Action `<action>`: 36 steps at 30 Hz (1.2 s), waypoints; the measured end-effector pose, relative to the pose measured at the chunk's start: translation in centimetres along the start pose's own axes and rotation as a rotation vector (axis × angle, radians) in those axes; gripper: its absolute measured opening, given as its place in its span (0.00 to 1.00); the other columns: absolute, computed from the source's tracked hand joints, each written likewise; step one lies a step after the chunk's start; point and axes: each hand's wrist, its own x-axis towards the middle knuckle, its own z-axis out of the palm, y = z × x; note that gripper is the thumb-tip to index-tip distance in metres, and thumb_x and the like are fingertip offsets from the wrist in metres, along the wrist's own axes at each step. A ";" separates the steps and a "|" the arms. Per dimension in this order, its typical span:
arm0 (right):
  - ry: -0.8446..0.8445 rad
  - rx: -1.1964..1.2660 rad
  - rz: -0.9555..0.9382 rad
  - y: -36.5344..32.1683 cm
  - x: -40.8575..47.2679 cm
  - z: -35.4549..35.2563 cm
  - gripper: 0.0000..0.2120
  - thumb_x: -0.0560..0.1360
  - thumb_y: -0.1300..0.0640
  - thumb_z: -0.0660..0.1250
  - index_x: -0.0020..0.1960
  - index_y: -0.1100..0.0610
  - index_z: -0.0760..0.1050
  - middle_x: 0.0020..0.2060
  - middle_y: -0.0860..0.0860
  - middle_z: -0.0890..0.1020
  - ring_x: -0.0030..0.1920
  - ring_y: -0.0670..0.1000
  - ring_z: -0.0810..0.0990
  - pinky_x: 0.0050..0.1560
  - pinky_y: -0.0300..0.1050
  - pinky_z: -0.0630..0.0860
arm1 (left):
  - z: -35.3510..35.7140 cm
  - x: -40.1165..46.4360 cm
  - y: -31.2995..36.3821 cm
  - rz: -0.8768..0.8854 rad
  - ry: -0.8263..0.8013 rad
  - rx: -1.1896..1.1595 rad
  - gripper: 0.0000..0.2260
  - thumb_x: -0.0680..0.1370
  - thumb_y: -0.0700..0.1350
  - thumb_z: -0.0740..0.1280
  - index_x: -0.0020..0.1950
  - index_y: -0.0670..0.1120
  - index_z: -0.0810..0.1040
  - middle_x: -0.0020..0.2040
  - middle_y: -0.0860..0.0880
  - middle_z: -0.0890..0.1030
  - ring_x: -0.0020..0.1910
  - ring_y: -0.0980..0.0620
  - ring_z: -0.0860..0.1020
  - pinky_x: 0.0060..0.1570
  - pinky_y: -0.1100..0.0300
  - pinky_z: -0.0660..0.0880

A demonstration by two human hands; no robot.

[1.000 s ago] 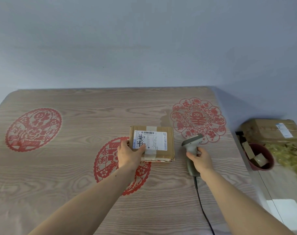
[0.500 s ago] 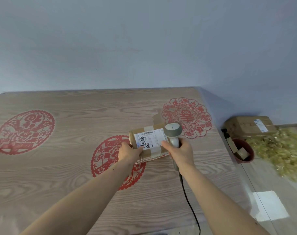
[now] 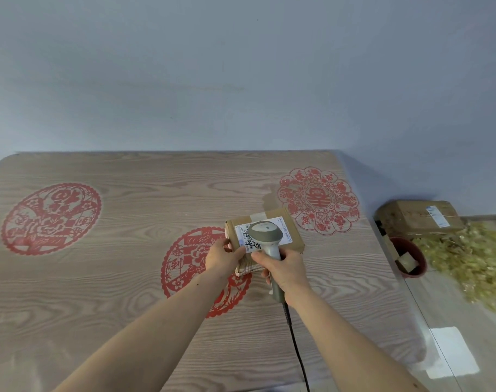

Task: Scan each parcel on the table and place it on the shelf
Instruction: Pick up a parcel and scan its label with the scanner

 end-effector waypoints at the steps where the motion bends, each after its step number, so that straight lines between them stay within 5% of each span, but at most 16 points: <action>1: -0.003 0.005 0.003 0.0 0.0 0.1 0.08 0.69 0.58 0.79 0.44 0.60 0.82 0.30 0.50 0.83 0.26 0.47 0.77 0.28 0.40 0.73 | 0.0 0.0 0.0 -0.001 0.002 0.000 0.22 0.76 0.49 0.73 0.68 0.44 0.74 0.56 0.46 0.82 0.48 0.47 0.82 0.50 0.49 0.82; 36: 0.067 -0.011 -0.051 0.0 1.1 -1.5 0.11 0.68 0.54 0.80 0.42 0.60 0.82 0.28 0.52 0.81 0.28 0.48 0.77 0.30 0.43 0.75 | 0.1 0.2 0.3 -0.023 0.026 -0.021 0.21 0.77 0.47 0.71 0.69 0.44 0.74 0.57 0.47 0.82 0.48 0.49 0.81 0.50 0.50 0.81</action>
